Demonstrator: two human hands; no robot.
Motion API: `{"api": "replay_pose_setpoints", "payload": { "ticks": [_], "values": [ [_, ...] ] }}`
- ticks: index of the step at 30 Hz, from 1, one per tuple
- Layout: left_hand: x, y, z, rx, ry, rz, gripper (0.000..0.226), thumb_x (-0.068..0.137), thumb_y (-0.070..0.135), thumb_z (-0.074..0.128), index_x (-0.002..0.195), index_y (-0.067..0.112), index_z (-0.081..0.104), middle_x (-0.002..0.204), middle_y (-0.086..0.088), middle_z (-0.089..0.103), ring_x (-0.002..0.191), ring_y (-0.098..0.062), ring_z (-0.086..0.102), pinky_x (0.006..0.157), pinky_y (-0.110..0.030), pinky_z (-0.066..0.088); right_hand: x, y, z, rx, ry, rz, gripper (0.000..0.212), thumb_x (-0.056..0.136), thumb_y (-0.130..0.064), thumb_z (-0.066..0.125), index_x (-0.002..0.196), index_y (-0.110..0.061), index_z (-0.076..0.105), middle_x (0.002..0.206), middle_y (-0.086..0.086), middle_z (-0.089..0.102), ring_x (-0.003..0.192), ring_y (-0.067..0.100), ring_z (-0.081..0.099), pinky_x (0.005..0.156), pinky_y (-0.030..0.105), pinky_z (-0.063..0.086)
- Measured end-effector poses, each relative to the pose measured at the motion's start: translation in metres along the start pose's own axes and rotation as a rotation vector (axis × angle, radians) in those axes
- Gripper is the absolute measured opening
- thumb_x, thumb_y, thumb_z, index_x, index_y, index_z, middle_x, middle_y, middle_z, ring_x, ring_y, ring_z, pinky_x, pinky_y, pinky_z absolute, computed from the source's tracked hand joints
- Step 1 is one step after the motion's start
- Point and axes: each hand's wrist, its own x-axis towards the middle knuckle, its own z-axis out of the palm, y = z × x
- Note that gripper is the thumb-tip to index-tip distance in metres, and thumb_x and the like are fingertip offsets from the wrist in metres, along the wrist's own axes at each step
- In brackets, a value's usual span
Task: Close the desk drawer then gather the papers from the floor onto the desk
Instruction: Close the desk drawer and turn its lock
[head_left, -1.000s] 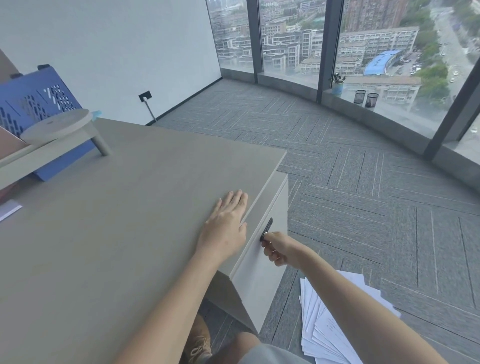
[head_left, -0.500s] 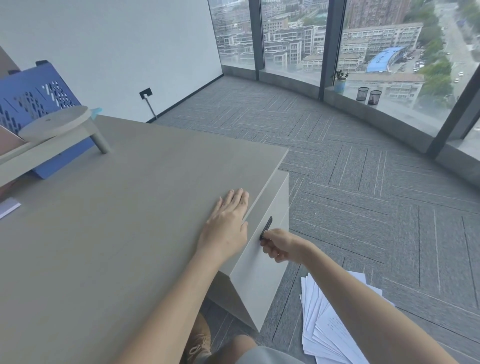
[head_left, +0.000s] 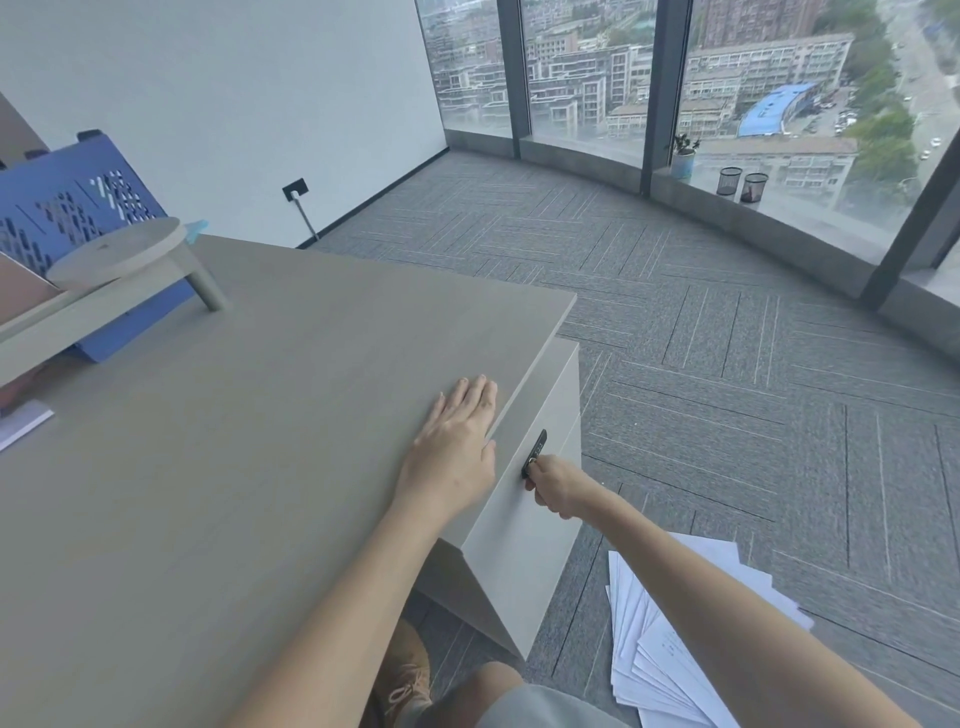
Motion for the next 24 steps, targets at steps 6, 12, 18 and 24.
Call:
{"api": "replay_pose_setpoints", "payload": {
  "ticks": [6, 12, 18, 24],
  "values": [
    [0.0, -0.001, 0.001, 0.011, 0.002, 0.002, 0.068, 0.098, 0.014, 0.042, 0.158, 0.014, 0.011, 0.168, 0.0, 0.01, 0.155, -0.016, 0.004, 0.126, -0.035, 0.002, -0.005, 0.012, 0.012, -0.246, 0.194, -0.147, 0.027, 0.095, -0.007, 0.032, 0.104, 0.003, 0.056, 0.103, 0.028, 0.067, 0.091, 0.045, 0.063, 0.069, 0.039, 0.043],
    [0.001, -0.002, 0.003, 0.017, 0.005, 0.001, 0.067, 0.098, 0.014, 0.041, 0.158, 0.014, 0.01, 0.168, 0.0, 0.009, 0.155, -0.016, 0.003, 0.126, -0.035, 0.002, -0.02, 0.011, 0.017, -0.714, 0.341, -0.215, 0.027, 0.093, 0.002, 0.036, 0.115, -0.007, 0.049, 0.103, 0.016, 0.073, 0.093, 0.038, 0.07, 0.064, 0.035, 0.035],
    [0.002, -0.003, 0.006, 0.018, 0.019, 0.004, 0.067, 0.098, 0.013, 0.042, 0.158, 0.012, 0.012, 0.168, -0.002, 0.012, 0.155, -0.018, 0.005, 0.126, -0.036, 0.003, -0.016, 0.015, 0.014, -0.783, 0.354, -0.273, 0.029, 0.091, 0.002, 0.038, 0.117, -0.007, 0.049, 0.1, 0.016, 0.074, 0.092, 0.038, 0.071, 0.062, 0.036, 0.033],
    [0.001, -0.003, 0.005, 0.016, 0.003, 0.004, 0.067, 0.098, 0.013, 0.041, 0.158, 0.012, 0.012, 0.168, -0.002, 0.011, 0.155, -0.018, 0.005, 0.126, -0.037, 0.003, -0.017, 0.015, 0.017, -0.74, 0.362, -0.252, 0.028, 0.092, 0.002, 0.036, 0.116, -0.008, 0.047, 0.101, 0.015, 0.074, 0.092, 0.037, 0.072, 0.062, 0.036, 0.035]
  ]
}}
